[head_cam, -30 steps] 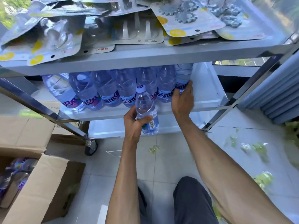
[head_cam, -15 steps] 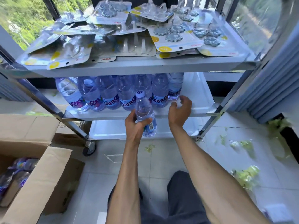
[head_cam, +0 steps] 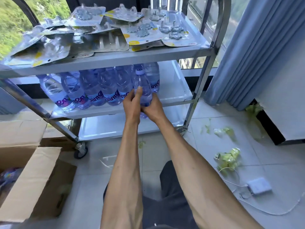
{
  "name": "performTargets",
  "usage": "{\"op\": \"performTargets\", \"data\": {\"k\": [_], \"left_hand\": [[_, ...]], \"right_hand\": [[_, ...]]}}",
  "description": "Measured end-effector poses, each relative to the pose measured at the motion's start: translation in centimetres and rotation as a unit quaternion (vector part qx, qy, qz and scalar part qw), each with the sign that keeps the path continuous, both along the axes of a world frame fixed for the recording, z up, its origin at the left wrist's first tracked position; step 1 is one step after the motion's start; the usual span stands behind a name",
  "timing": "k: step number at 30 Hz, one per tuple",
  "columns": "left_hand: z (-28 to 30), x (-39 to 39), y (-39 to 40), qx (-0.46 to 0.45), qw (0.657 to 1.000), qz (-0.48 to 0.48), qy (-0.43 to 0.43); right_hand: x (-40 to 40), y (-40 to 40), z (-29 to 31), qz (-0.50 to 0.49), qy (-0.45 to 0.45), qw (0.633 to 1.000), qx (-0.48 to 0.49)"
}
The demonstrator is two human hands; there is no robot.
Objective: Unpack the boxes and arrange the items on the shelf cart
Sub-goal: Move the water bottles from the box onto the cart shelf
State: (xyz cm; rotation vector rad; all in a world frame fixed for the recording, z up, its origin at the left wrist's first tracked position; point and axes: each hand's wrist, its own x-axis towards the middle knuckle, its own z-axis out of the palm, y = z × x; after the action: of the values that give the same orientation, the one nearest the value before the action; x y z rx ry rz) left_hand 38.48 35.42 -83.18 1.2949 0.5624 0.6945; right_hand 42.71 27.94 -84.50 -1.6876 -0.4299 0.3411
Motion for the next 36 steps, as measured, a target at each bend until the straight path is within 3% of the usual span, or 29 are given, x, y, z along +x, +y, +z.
{"op": "performTargets", "data": {"k": [3,10,15,20,23,28,33,36], "left_hand": [[0.3,-0.2,0.3,-0.048,0.999,-0.004,0.011],[-0.7,-0.4,1.3,0.081,0.993,0.02,0.085],[-2.2,0.3,2.0,0.16,0.946,0.164,0.229],[-2.6,3.1,2.5,0.211,0.913,0.171,0.305],[-3.9,3.2,2.6,0.208,0.904,0.162,0.336],[-6.4,2.6,2.9,0.296,0.849,0.135,0.417],[-6.3,2.9,2.8,0.295,0.842,0.148,0.427],[-6.1,3.4,2.1,0.285,0.836,0.148,0.446]], "right_hand": [[0.6,-0.5,0.1,-0.059,-0.016,0.998,0.001],[0.6,-1.6,-0.5,-0.128,0.008,0.99,0.066],[2.8,-2.1,0.2,-0.168,-0.031,0.982,0.081],[5.6,-1.0,-0.1,-0.165,-0.054,0.982,0.07],[6.6,-0.1,-0.8,-0.175,-0.078,0.981,0.029],[7.5,2.0,-1.4,-0.255,-0.117,0.956,-0.085],[7.2,1.4,-2.7,-0.19,-0.091,0.978,0.002],[7.1,1.5,-3.2,-0.209,-0.072,0.975,-0.031]]}}
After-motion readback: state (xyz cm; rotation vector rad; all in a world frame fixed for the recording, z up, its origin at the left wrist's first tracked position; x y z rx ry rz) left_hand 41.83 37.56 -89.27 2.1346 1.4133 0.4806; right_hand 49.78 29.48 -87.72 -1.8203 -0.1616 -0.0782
